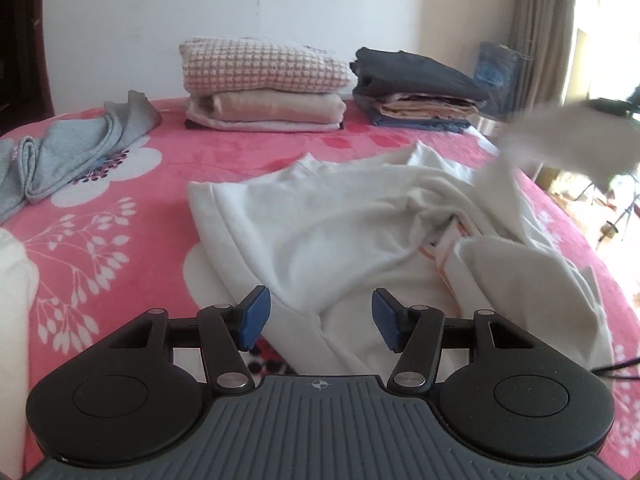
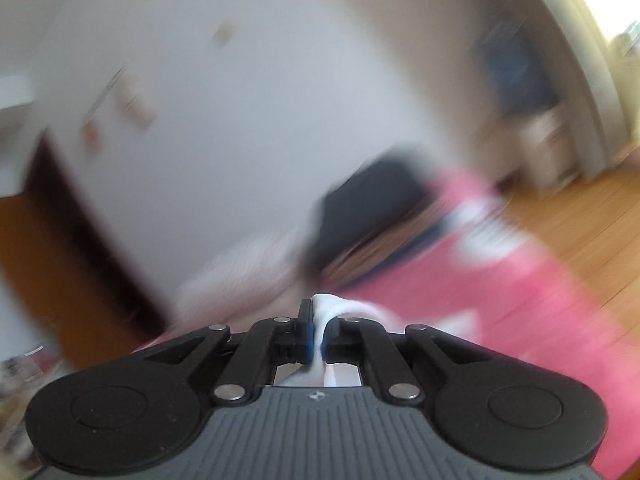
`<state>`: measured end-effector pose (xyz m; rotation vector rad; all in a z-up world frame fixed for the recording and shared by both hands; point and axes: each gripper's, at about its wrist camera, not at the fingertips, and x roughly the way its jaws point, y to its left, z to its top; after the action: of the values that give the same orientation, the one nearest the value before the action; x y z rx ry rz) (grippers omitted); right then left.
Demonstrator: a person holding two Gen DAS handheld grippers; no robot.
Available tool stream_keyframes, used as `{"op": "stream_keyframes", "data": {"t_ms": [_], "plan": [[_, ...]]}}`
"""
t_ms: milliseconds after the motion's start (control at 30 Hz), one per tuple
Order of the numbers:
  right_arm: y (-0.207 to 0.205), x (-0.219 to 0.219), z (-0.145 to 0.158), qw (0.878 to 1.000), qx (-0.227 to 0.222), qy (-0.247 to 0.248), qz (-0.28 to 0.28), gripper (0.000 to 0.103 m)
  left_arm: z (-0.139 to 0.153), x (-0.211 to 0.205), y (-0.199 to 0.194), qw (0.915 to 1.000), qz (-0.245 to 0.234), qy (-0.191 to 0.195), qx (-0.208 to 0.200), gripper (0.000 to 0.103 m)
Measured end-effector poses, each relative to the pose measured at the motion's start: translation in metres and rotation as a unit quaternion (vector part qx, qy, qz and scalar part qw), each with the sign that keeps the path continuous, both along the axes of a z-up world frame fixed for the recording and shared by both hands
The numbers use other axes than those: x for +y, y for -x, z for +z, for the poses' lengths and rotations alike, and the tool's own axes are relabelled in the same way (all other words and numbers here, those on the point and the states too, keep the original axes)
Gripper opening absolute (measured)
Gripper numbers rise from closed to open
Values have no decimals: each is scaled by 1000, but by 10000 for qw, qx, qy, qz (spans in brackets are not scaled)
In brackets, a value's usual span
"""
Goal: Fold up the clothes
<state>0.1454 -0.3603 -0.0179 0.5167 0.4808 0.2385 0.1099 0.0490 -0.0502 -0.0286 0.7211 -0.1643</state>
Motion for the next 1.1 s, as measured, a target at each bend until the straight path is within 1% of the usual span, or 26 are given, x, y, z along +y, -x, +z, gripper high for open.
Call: {"op": "stream_keyframes", "data": {"t_ms": [67,167,200,267,333,367,400,433,467,500,533,567,633,700,733,767,833,867,900,933,967,1000,1033,1067,1100], "plan": [[15,-34,0,9985,-50,229,-500,4,-6,-5,-11,10000,-23,-15,48,56],[37,-83,-2,9906,-90,597,-1227,4,-16,-17,-27,9998,-105,-144,95,56],[37,-83,-15,9868,220,959,-1283,6,-18,-22,-33,9997,-139,-200,88,56],[38,-84,-42,9733,822,1640,-1381,10,-22,-31,-44,9994,-191,-288,51,56],[48,-86,-61,9697,1115,1665,-1398,25,-21,-40,-57,9992,-268,-309,17,56],[54,-87,-71,9676,1261,1676,-1407,28,-19,-46,-65,9991,-329,-278,0,56],[59,-88,-80,9656,1385,1684,-1417,35,-18,-53,-72,9988,-429,-231,6,57],[69,-89,-81,9666,1310,1664,-1442,42,-16,-62,-81,9982,-570,-179,40,57],[78,-89,-82,9675,1210,1676,-1454,45,-14,-71,-89,9973,-714,-127,78,58],[84,-87,-81,9679,1146,1699,-1457,48,-13,-81,-97,9961,-869,-109,120,58],[89,-88,-79,9683,1111,1710,-1446,48,-12,-92,-105,9944,-1034,-110,165,58],[93,-89,-77,9685,1076,1721,-1440,48,-11,-104,-111,9921,-1228,-154,195,58],[99,-91,-75,9676,1014,1751,-1511,48,-11,-130,-122,9851,-1663,-360,251,58],[107,-94,-66,9676,923,1726,-1596,48,-14,-157,-131,9754,-2092,-579,388,64],[109,-96,-66,9688,922,1652,-1604,48,-19,-170,-135,9710,-2225,-748,454,65],[110,-97,-67,9699,920,1577,-1613,48,-25,-184,-137,9671,-2307,-950,495,65],[110,-99,-71,9719,990,1411,-1600,48,-39,-207,-140,9564,-2425,-1538,524,66],[109,-99,-73,9727,1056,1326,-1583,48,-46,-215,-141,9525,-2440,-1734,560,66],[108,-98,-76,9727,1117,1284,-1578,48,-48,-217,-143,9529,-2410,-1749,581,65],[107,-98,-79,9728,1165,1255,-1563,48,-49,-217,-145,9551,-2357,-1698,586,57],[106,-97,-81,9728,1211,1226,-1549,48,-47,-215,-147,9592,-2250,-1610,578,49],[105,-97,-82,9728,1232,1203,-1550,48,-45,-209,-148,9646,-2109,-1482,559,33],[105,-96,-83,9730,1240,1181,-1548,48,-43,-201,-150,9690,-2008,-1321,578,23],[105,-96,-84,9732,1247,1159,-1549,48,-42,-194,-152,9725,-1929,-1147,620,17],[105,-96,-84,9730,1244,1146,-1573,48,-40,-186,-155,9759,-1850,-938,673,14]]}}
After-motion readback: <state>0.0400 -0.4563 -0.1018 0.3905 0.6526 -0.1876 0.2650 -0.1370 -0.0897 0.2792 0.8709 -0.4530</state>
